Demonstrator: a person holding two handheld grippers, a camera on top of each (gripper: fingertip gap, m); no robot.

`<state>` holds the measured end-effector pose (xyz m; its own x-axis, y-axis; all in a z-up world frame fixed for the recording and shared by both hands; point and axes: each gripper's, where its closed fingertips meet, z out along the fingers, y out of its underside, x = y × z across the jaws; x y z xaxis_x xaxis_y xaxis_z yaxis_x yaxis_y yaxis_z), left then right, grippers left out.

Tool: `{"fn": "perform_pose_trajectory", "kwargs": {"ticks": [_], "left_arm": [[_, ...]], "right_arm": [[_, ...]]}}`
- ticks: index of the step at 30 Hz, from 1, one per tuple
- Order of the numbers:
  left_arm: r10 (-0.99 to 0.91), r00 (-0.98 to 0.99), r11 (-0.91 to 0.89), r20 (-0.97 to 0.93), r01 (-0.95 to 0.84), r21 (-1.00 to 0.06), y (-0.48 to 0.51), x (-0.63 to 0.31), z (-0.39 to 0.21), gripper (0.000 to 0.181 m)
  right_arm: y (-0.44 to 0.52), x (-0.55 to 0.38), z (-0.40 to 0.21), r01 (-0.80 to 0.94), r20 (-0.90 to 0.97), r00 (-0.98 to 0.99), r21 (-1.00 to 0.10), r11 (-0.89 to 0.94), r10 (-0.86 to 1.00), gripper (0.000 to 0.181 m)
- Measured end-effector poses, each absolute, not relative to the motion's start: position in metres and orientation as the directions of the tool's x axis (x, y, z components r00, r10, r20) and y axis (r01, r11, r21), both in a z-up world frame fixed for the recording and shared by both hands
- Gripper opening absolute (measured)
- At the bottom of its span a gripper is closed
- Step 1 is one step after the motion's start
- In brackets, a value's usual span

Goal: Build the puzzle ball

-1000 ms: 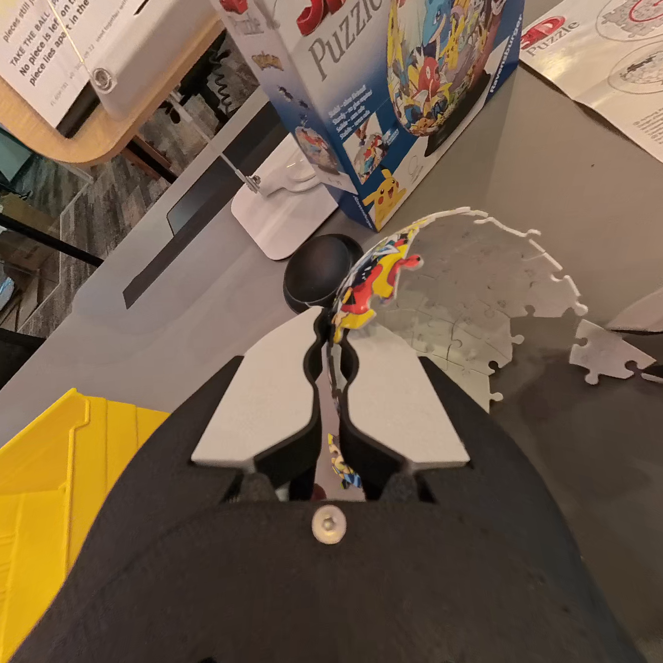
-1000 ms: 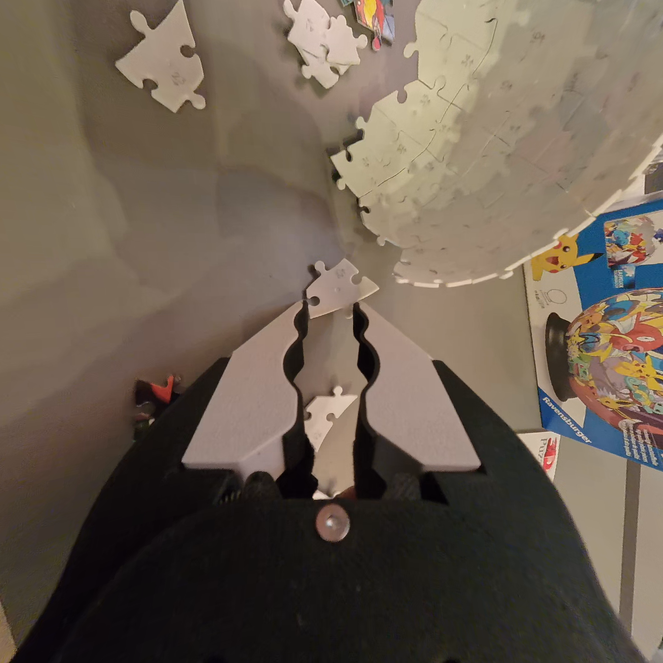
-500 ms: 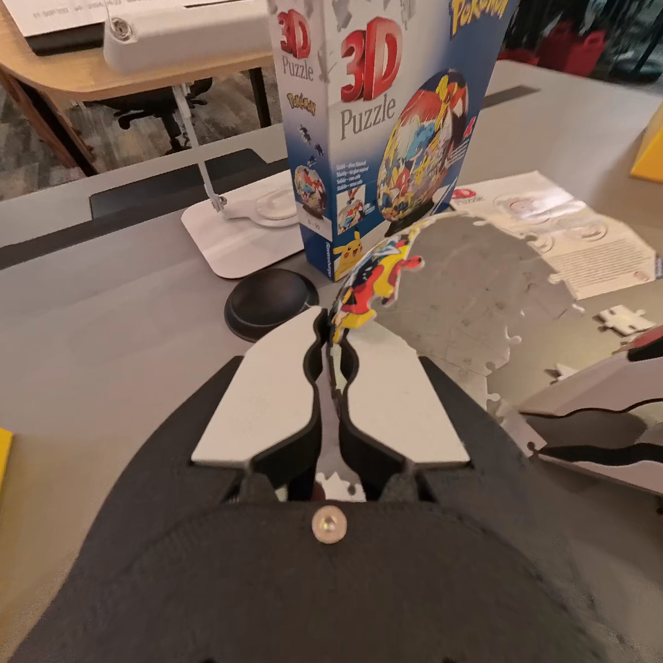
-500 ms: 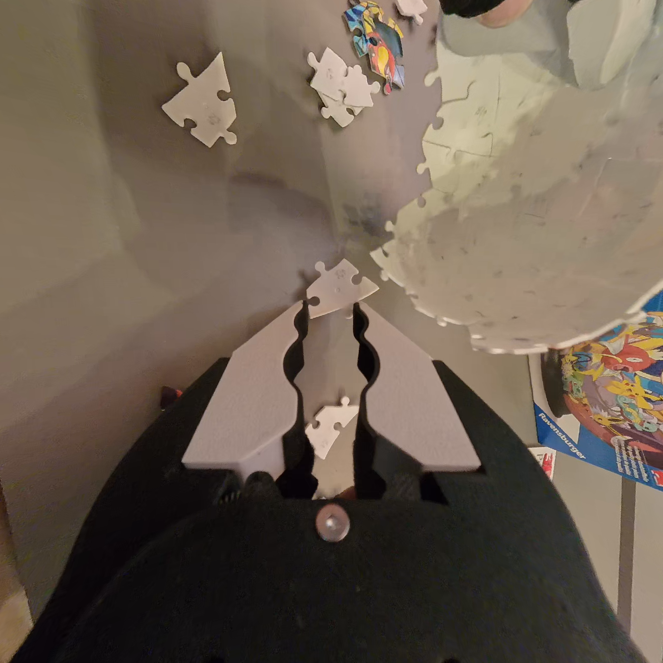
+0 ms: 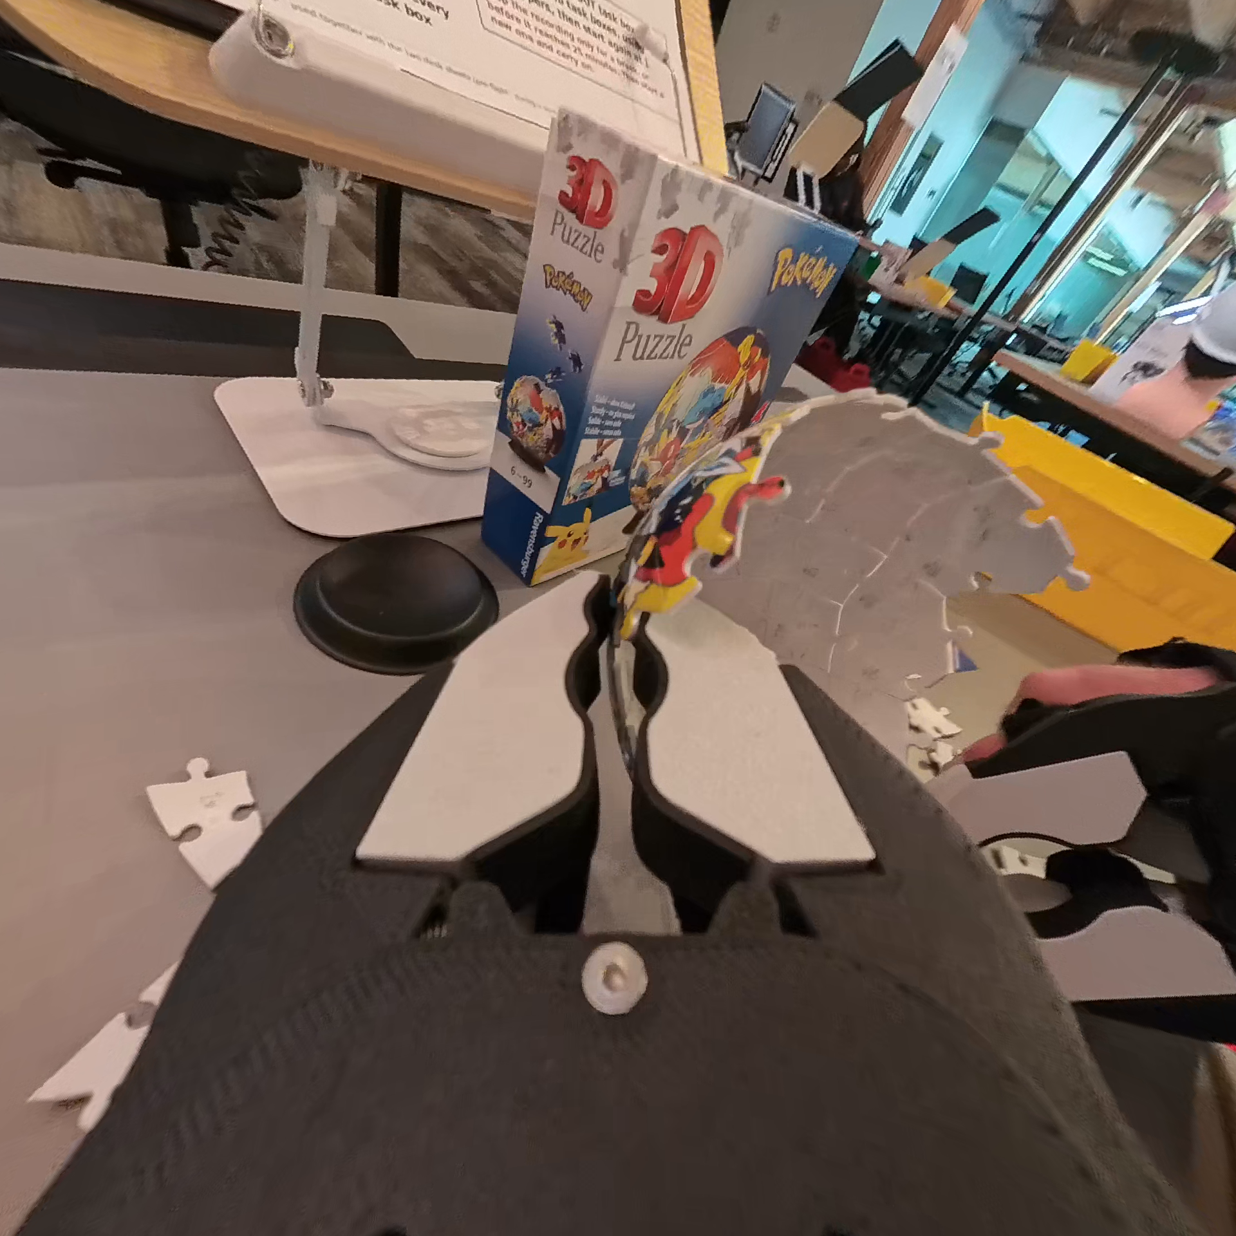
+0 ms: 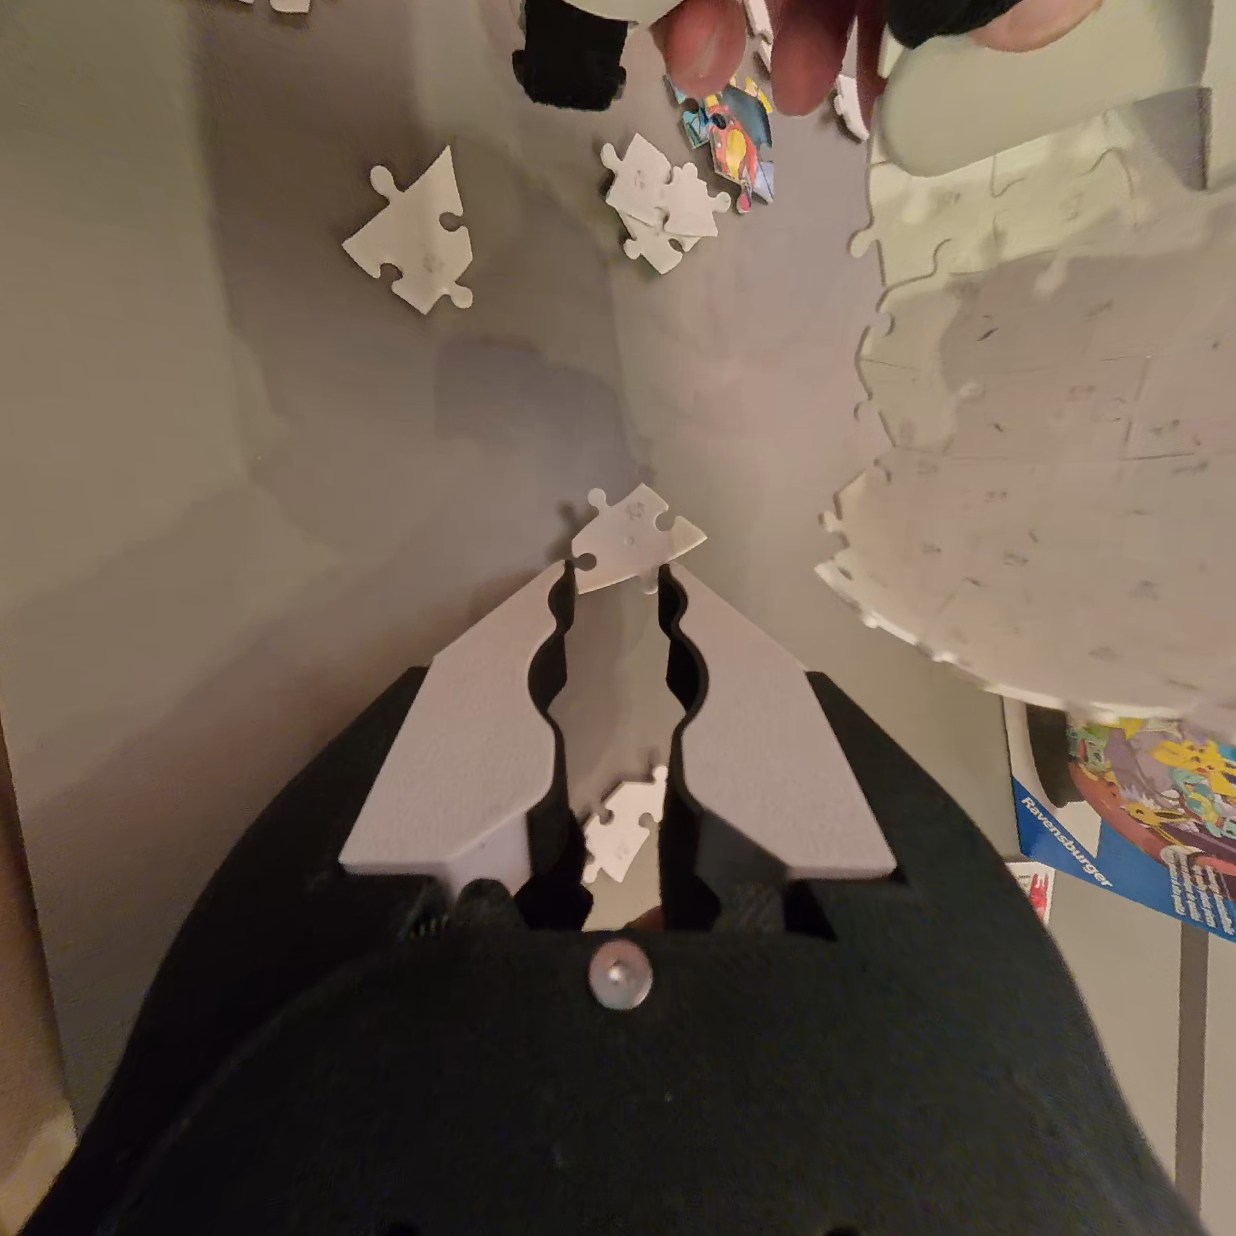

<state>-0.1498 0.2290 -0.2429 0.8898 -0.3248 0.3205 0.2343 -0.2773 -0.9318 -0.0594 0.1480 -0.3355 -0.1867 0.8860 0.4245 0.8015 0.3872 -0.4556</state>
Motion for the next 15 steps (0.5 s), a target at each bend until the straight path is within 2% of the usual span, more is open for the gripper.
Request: {"fn": "perform_pose_trajectory", "kwargs": {"ticks": [15], "left_arm": [[-0.324,0.899,-0.247,0.294,0.219,-0.944,0.2272,-0.1462,-0.2410,0.004]], "right_arm": [[0.1462,-0.0686,-0.3431,0.796,0.365,-0.143,-0.509,0.326,0.920,0.024]]}}
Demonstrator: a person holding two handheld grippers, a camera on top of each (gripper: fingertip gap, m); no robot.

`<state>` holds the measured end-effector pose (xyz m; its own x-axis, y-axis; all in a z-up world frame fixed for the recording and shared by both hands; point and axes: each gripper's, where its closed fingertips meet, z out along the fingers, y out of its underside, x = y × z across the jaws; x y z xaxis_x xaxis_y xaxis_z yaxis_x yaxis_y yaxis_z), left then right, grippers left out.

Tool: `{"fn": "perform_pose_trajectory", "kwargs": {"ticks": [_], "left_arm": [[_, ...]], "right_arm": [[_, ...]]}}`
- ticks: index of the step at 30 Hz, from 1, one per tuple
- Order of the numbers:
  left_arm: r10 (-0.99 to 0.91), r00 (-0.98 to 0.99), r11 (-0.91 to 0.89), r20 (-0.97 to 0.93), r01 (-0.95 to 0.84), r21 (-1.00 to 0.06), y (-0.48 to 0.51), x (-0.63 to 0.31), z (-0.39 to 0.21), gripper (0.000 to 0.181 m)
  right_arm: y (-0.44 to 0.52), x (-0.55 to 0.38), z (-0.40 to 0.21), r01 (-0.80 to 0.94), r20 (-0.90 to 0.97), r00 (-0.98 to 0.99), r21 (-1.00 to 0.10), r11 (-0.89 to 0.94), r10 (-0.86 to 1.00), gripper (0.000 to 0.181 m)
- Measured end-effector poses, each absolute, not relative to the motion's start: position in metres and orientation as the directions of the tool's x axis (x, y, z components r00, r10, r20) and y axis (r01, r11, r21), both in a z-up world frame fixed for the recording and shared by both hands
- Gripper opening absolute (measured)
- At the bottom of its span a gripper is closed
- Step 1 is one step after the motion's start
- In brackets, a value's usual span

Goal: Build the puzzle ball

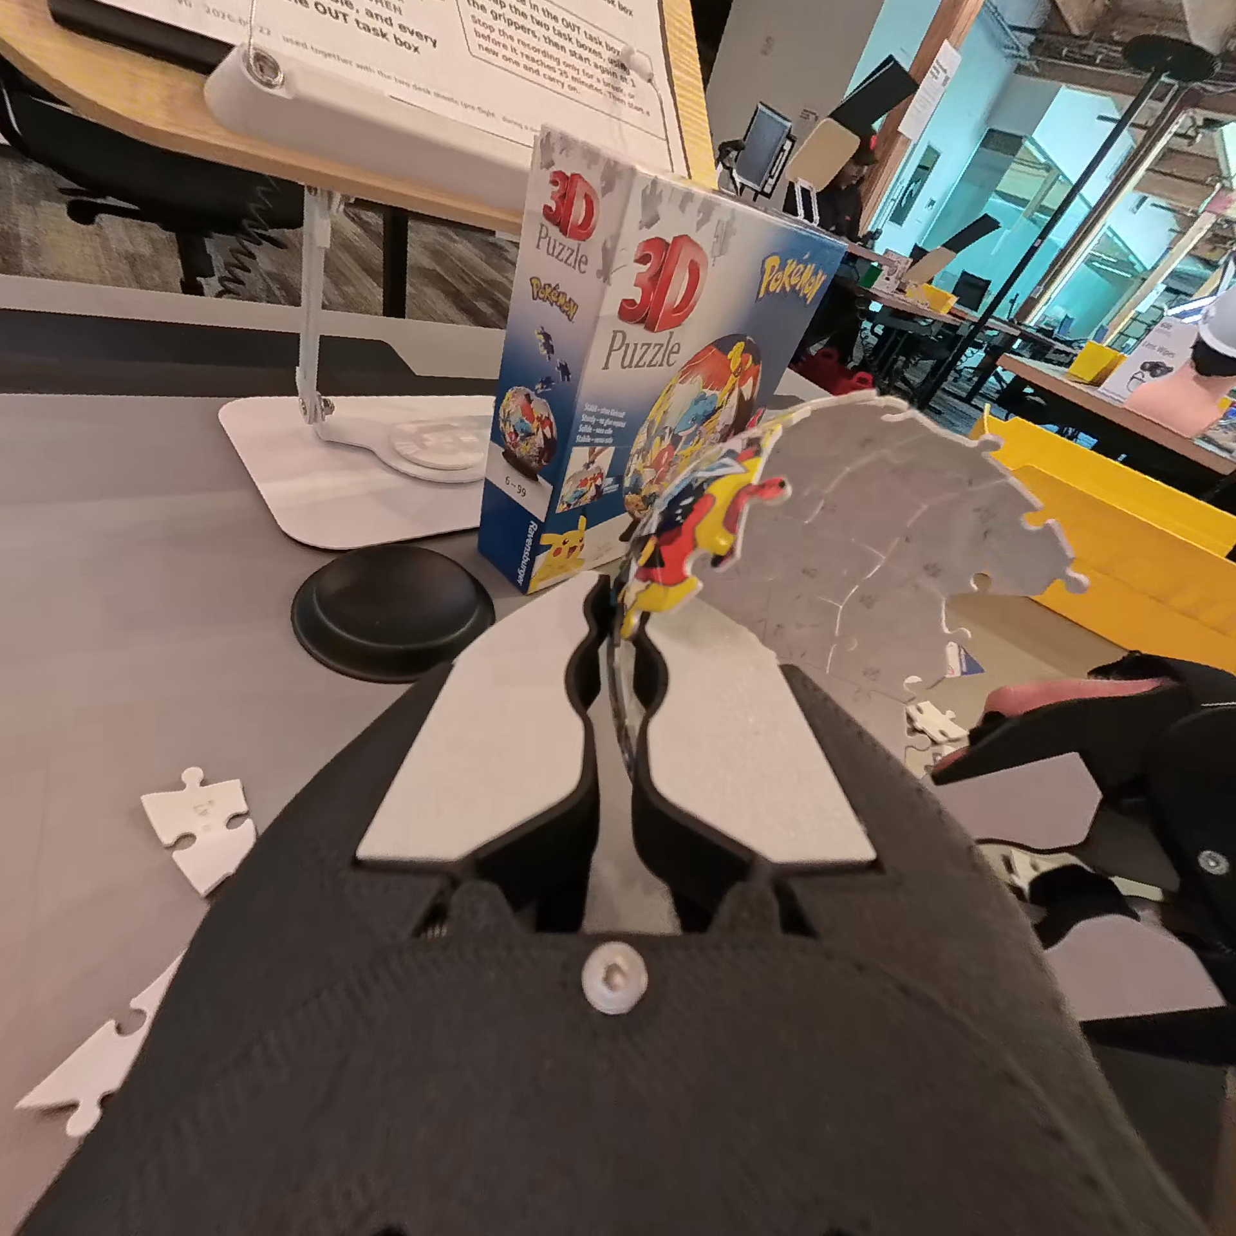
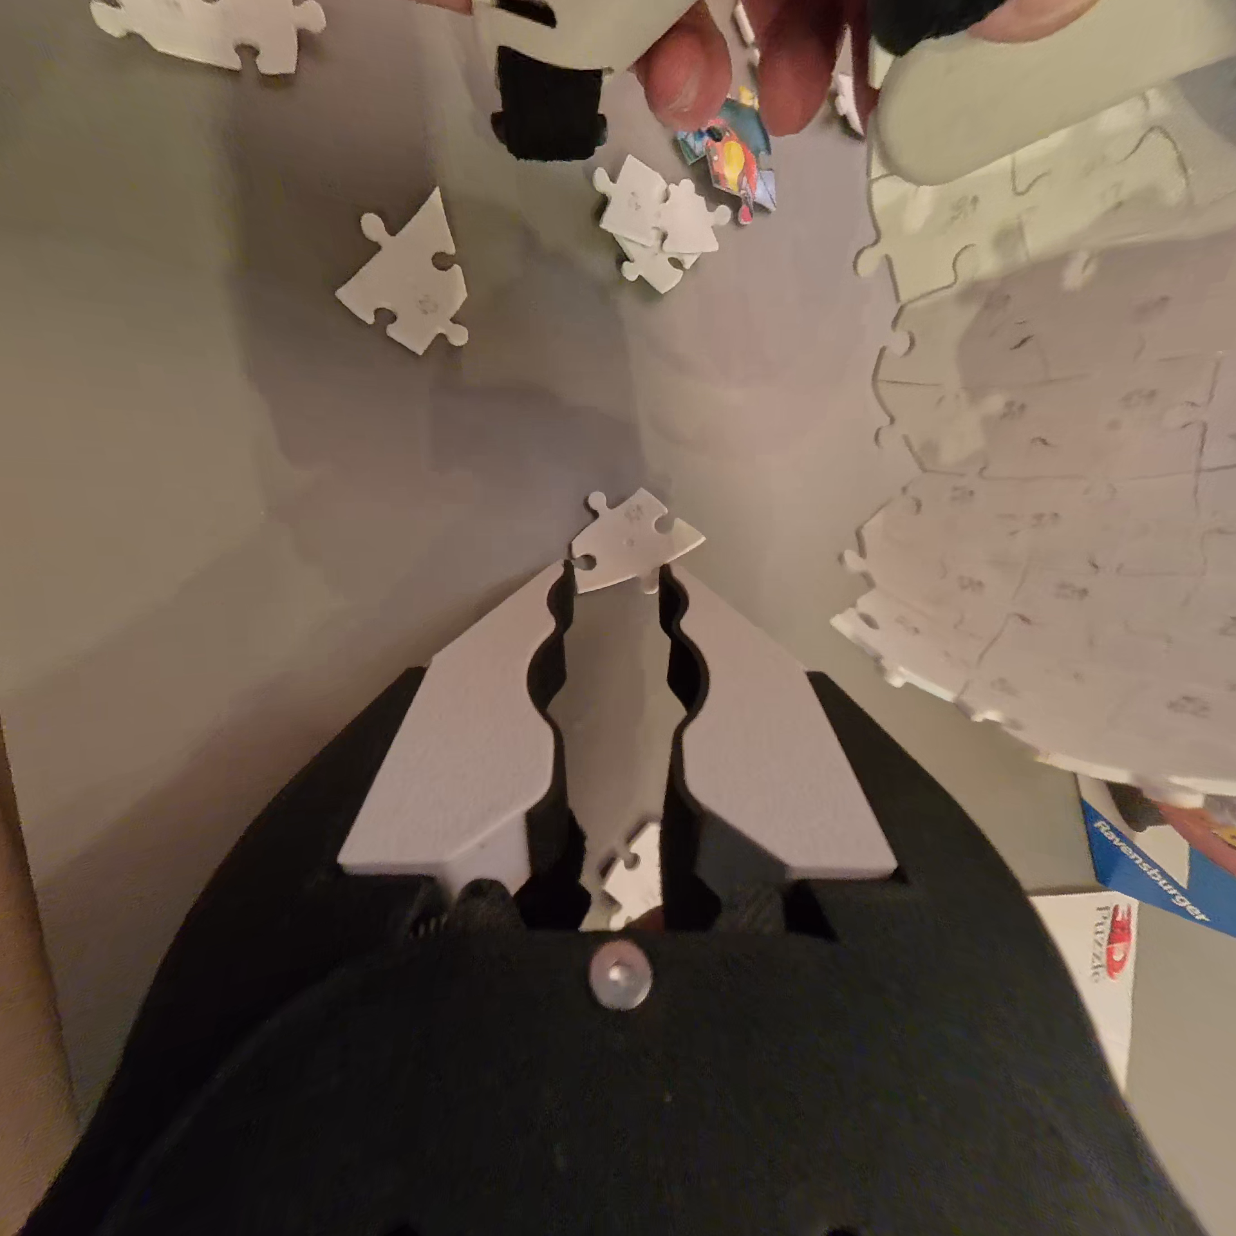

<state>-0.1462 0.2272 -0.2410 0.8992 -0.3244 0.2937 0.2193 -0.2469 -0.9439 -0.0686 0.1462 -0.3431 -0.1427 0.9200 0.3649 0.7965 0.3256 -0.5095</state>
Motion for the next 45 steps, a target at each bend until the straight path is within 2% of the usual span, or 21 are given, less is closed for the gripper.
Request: {"fn": "perform_pose_trajectory", "kwargs": {"ticks": [3,5,8,11,14,18,22,24,30,45], "left_arm": [[-0.303,0.908,-0.230,0.290,0.225,-0.947,0.228,-0.151,-0.239,0.004],[-0.286,0.915,-0.210,0.284,0.230,-0.950,0.227,-0.155,-0.236,0.004],[-0.262,0.927,-0.169,0.269,0.230,-0.958,0.226,-0.161,-0.228,0.004],[-0.249,0.932,-0.147,0.263,0.232,-0.961,0.225,-0.164,-0.222,0.004],[-0.246,0.934,-0.137,0.260,0.232,-0.963,0.224,-0.164,-0.219,0.004],[-0.243,0.942,-0.126,0.232,0.207,-0.970,0.223,-0.162,-0.217,0.004],[-0.244,0.949,-0.115,0.201,0.177,-0.977,0.222,-0.159,-0.216,0.004],[-0.240,0.953,-0.104,0.188,0.167,-0.980,0.222,-0.157,-0.214,0.004],[-0.227,0.959,-0.081,0.169,0.155,-0.985,0.220,-0.157,-0.209,0.004],[-0.241,0.960,-0.052,0.140,0.131,-0.990,0.217,-0.147,-0.208,0.012]], "right_arm": [[0.145,-0.066,-0.336,0.780,0.337,-0.132,-0.546,0.308,0.932,0.028],[0.142,-0.064,-0.327,0.751,0.279,-0.105,-0.607,0.260,0.955,0.028],[0.149,-0.058,-0.309,0.691,0.132,-0.003,-0.716,0.098,0.991,0.027],[0.165,-0.054,-0.292,0.625,0.026,0.094,-0.780,-0.039,0.995,0.026],[0.173,-0.057,-0.278,0.497,-0.183,0.175,-0.831,-0.247,0.967,0.029],[0.176,-0.070,-0.264,0.380,-0.360,0.194,-0.830,-0.408,0.913,0.038],[0.176,-0.081,-0.265,0.323,-0.532,0.197,-0.758,-0.567,0.823,0.040],[0.180,-0.082,-0.264,0.291,-0.570,0.207,-0.740,-0.607,0.795,0.038],[0.190,-0.080,-0.261,0.227,-0.597,0.245,-0.731,-0.644,0.764,0.017],[0.214,-0.073,-0.275,0.209,-0.569,0.335,-0.733,-0.648,0.751,0.004]]}}
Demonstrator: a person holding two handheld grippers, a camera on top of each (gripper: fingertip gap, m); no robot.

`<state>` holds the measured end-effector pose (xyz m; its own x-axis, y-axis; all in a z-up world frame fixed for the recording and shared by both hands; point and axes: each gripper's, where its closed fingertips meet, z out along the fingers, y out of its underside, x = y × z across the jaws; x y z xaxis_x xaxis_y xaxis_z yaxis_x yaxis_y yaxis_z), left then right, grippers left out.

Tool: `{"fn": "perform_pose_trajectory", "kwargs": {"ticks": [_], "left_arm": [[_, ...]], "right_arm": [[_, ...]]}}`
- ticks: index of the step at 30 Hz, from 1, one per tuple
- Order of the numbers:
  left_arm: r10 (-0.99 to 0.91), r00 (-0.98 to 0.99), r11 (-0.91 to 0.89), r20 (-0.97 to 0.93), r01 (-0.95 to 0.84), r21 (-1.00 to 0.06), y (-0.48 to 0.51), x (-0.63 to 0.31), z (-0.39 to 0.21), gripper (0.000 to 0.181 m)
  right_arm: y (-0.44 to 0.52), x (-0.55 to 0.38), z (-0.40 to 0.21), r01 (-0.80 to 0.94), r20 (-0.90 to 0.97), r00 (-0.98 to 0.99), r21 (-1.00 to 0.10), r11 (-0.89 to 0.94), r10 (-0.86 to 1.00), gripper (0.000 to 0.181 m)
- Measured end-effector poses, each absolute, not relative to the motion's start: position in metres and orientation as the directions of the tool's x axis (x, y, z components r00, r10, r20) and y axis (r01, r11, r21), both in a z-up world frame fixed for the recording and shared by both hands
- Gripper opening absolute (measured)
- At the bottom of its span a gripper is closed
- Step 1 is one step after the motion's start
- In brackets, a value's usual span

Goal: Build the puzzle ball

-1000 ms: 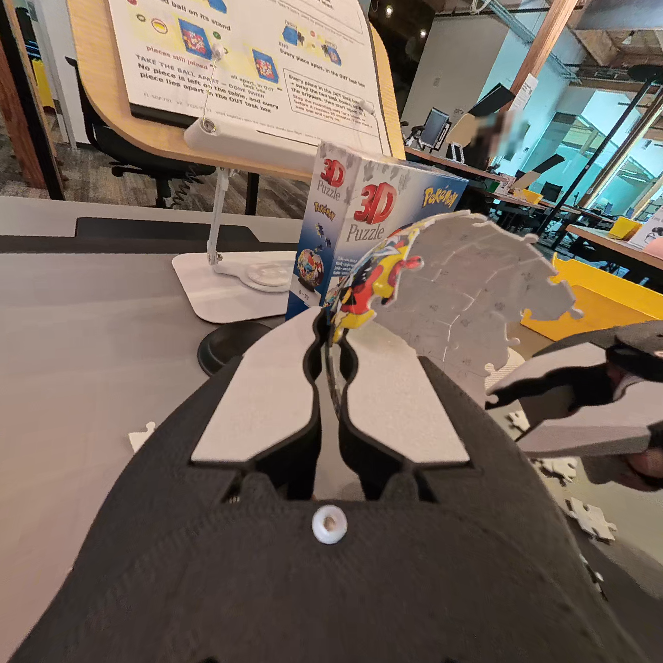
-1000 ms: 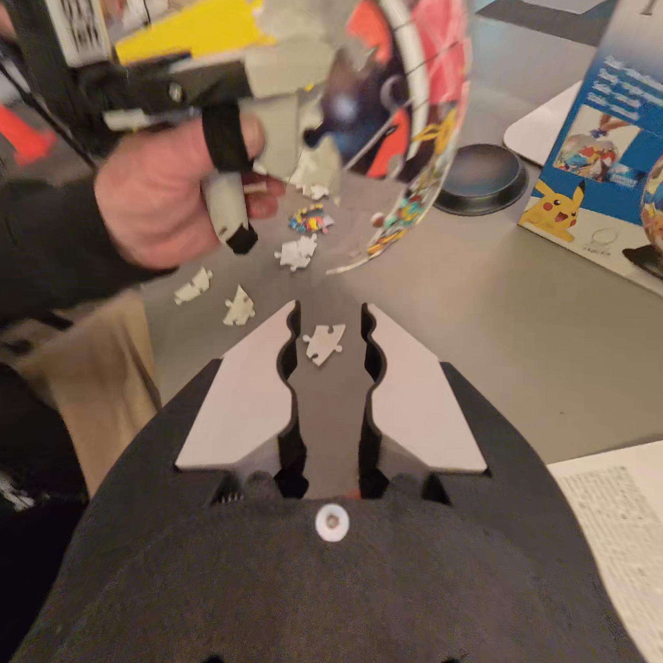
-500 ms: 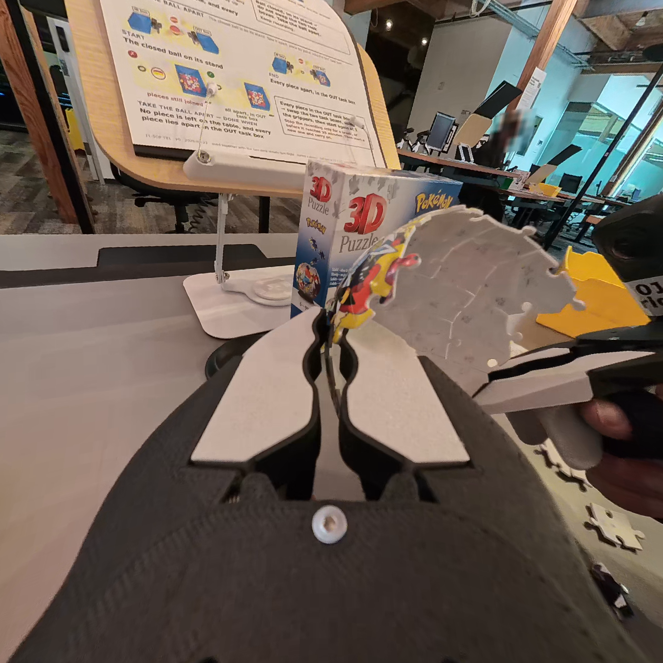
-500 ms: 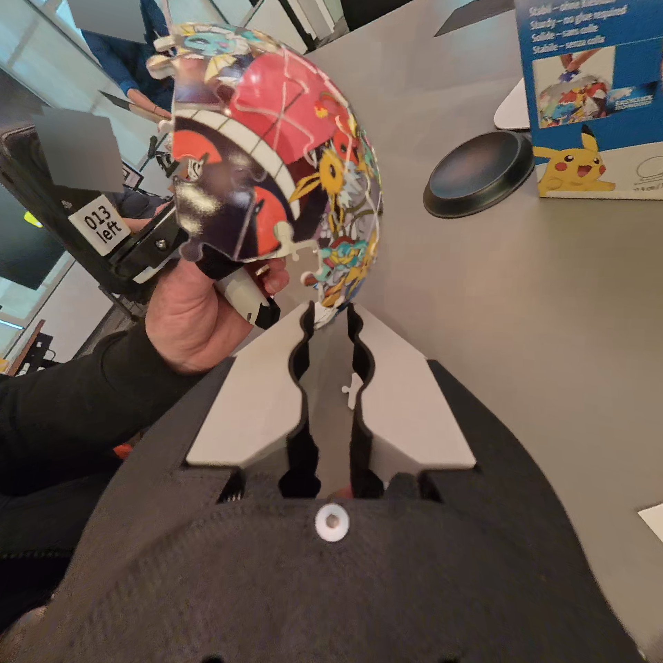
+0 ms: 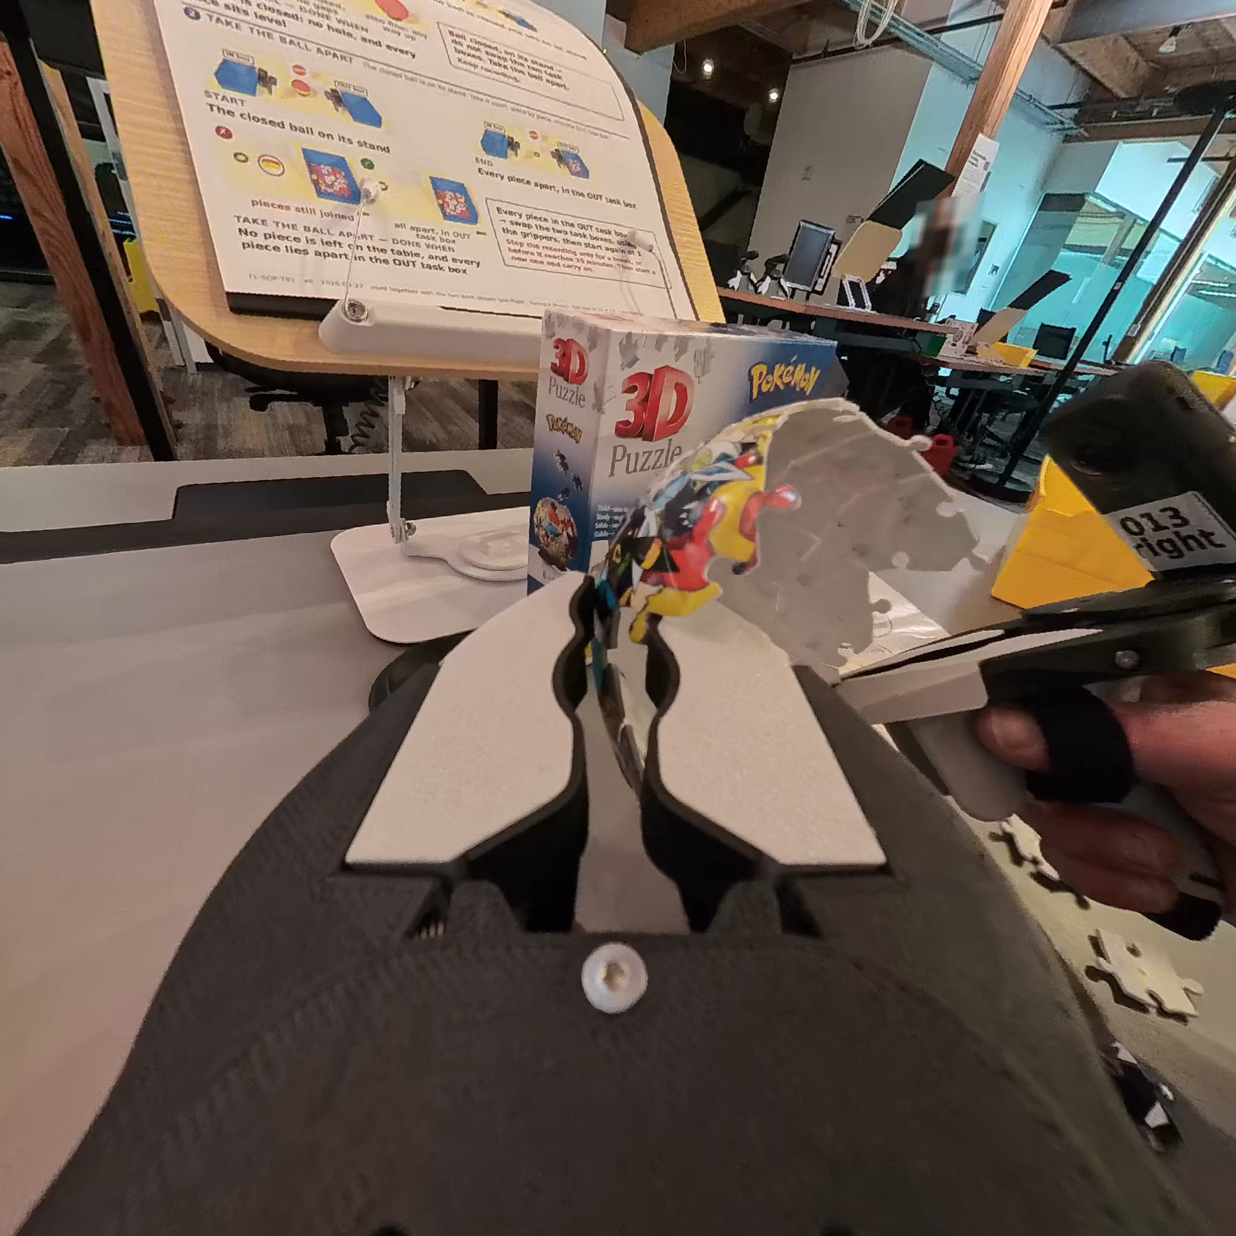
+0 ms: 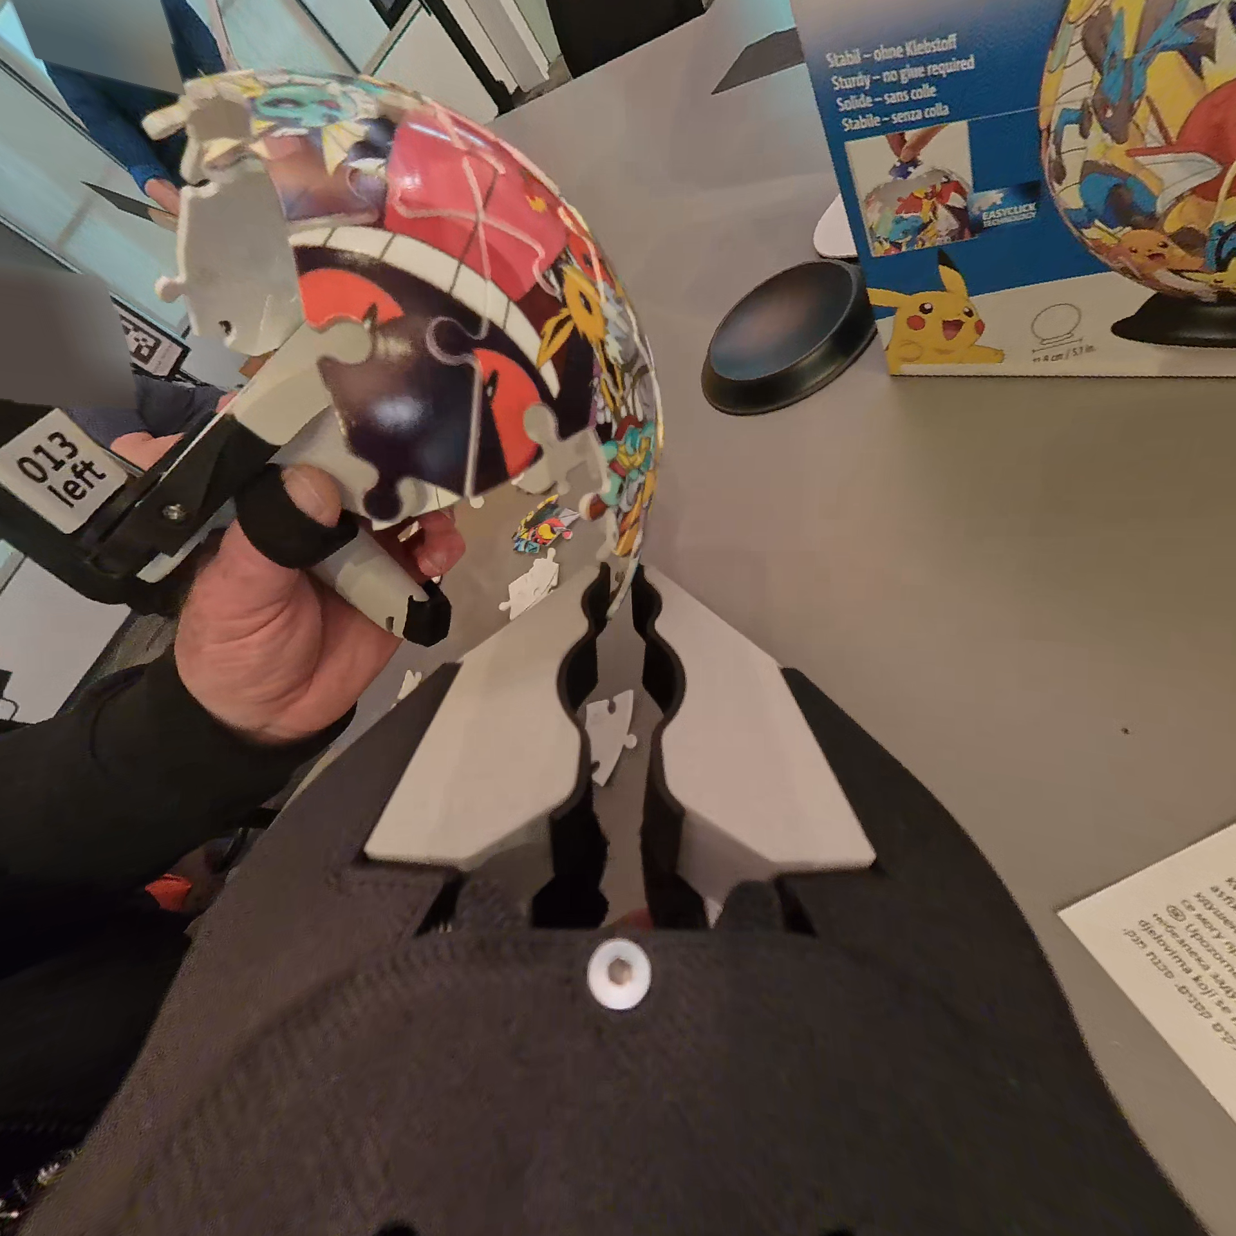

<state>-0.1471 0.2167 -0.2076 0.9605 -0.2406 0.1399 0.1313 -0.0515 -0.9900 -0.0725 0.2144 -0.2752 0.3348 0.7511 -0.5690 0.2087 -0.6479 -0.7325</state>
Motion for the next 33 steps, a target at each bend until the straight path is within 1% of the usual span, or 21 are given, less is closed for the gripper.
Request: {"fn": "perform_pose_trajectory", "kwargs": {"ticks": [9,13,21,25,33], "left_arm": [[-0.238,0.968,-0.052,0.083,0.073,-0.996,0.214,-0.143,-0.211,0.017],[-0.226,0.974,-0.052,0.029,0.018,-0.999,0.213,-0.140,-0.216,0.019],[-0.225,0.969,-0.035,-0.098,-0.108,-0.994,0.211,-0.131,-0.215,0.029],[-0.226,0.965,-0.027,-0.135,-0.145,-0.989,0.210,-0.127,-0.216,0.031],[-0.193,0.957,-0.035,-0.216,-0.227,-0.973,0.206,-0.126,-0.216,0.043]], "right_arm": [[0.228,-0.074,-0.276,0.176,-0.584,0.362,-0.723,-0.668,0.727,0.001],[0.232,-0.073,-0.277,0.158,-0.597,0.369,-0.715,-0.681,0.712,0.001],[0.240,-0.069,-0.273,0.115,-0.619,0.372,-0.709,-0.696,0.692,0.000],[0.243,-0.067,-0.273,0.108,-0.622,0.377,-0.706,-0.699,0.686,0.000],[0.248,-0.065,-0.272,0.105,-0.616,0.389,-0.709,-0.697,0.685,0.000]]}}
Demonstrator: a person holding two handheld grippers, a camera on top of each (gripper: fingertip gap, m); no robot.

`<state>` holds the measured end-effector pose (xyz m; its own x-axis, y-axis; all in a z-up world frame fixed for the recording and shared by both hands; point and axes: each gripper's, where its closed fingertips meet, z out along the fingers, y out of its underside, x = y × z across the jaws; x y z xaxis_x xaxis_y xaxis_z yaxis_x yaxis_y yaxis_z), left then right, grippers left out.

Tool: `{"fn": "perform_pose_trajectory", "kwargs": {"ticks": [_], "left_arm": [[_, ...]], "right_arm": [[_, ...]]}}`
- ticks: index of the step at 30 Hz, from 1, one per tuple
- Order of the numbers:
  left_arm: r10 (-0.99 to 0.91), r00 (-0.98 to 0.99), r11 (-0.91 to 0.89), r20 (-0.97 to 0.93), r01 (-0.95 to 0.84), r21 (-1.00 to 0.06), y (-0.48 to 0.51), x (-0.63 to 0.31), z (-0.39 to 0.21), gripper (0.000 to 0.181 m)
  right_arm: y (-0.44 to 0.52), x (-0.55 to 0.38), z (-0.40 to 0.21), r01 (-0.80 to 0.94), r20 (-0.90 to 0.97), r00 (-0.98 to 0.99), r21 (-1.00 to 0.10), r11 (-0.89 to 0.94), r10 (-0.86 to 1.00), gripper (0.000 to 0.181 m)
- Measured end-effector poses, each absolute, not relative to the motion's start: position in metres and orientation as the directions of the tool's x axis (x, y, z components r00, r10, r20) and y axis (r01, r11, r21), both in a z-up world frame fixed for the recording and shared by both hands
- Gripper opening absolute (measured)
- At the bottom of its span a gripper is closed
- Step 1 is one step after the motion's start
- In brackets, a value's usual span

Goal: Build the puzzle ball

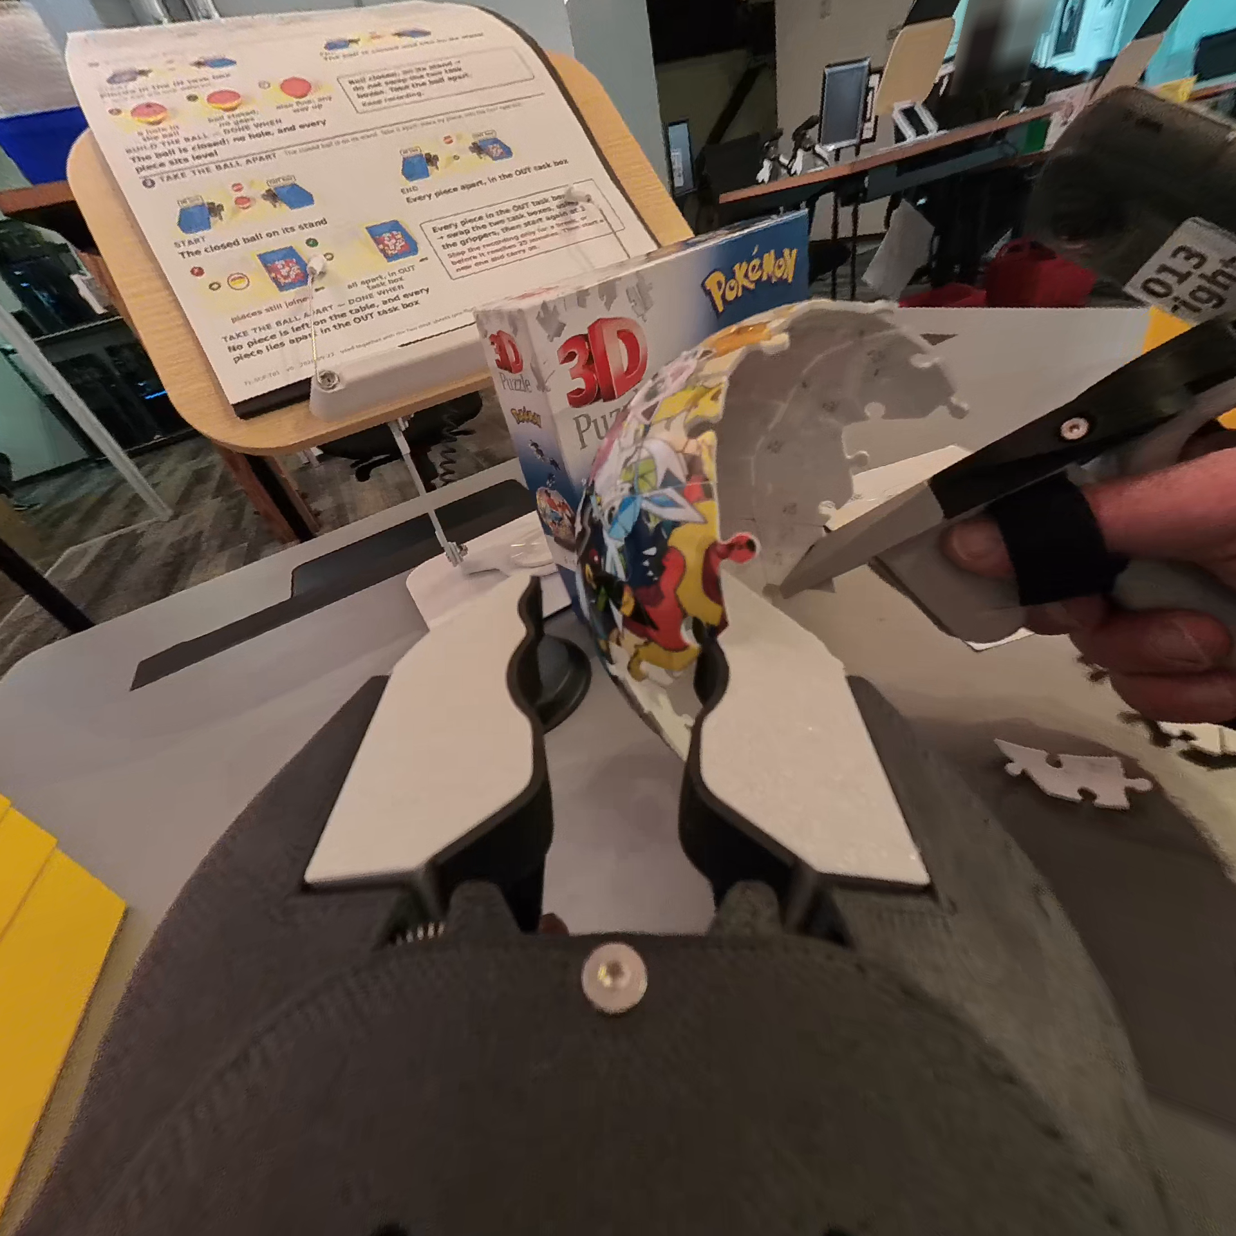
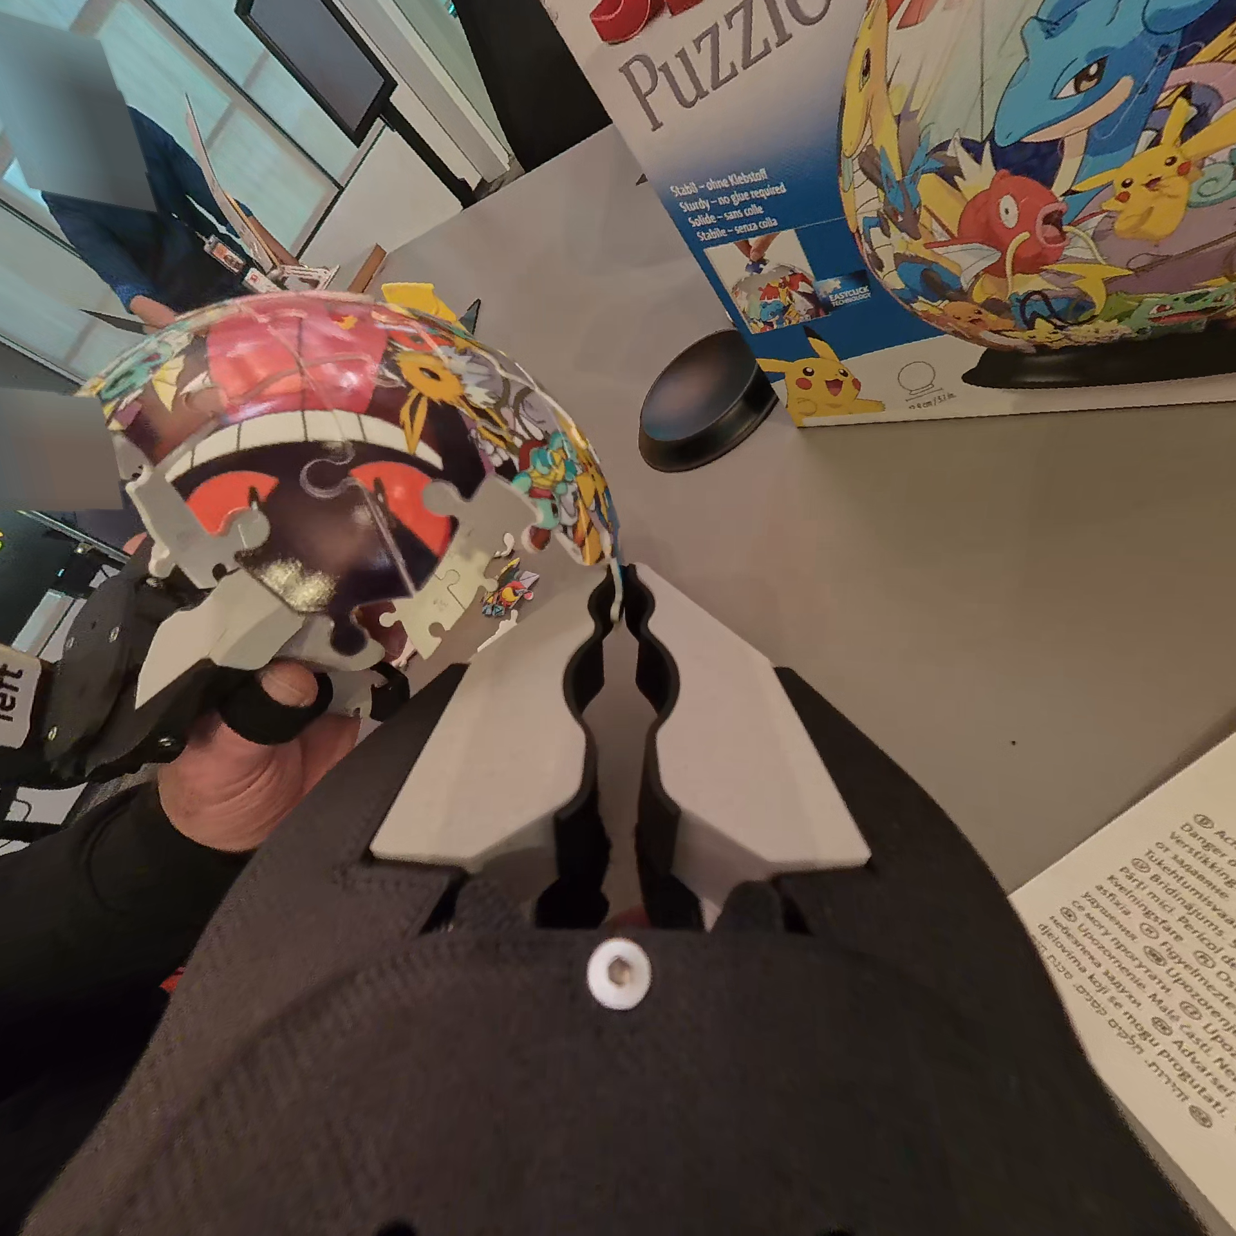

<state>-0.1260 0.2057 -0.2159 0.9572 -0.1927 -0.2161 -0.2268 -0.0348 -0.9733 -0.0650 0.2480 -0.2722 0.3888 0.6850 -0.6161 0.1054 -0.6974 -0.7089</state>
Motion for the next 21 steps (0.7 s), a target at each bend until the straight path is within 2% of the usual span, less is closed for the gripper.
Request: {"fn": "perform_pose_trajectory", "kwargs": {"ticks": [13,21], "left_arm": [[-0.205,0.907,-0.020,-0.367,-0.378,-0.925,0.194,-0.116,-0.211,0.051],[-0.125,0.788,-0.065,-0.602,-0.612,-0.788,0.201,-0.111,-0.207,0.052]], "right_arm": [[0.255,-0.058,-0.281,0.115,-0.591,0.435,-0.712,-0.693,0.679,0.000],[0.255,-0.059,-0.283,0.213,-0.431,0.511,-0.775,-0.595,0.744,0.000]]}}
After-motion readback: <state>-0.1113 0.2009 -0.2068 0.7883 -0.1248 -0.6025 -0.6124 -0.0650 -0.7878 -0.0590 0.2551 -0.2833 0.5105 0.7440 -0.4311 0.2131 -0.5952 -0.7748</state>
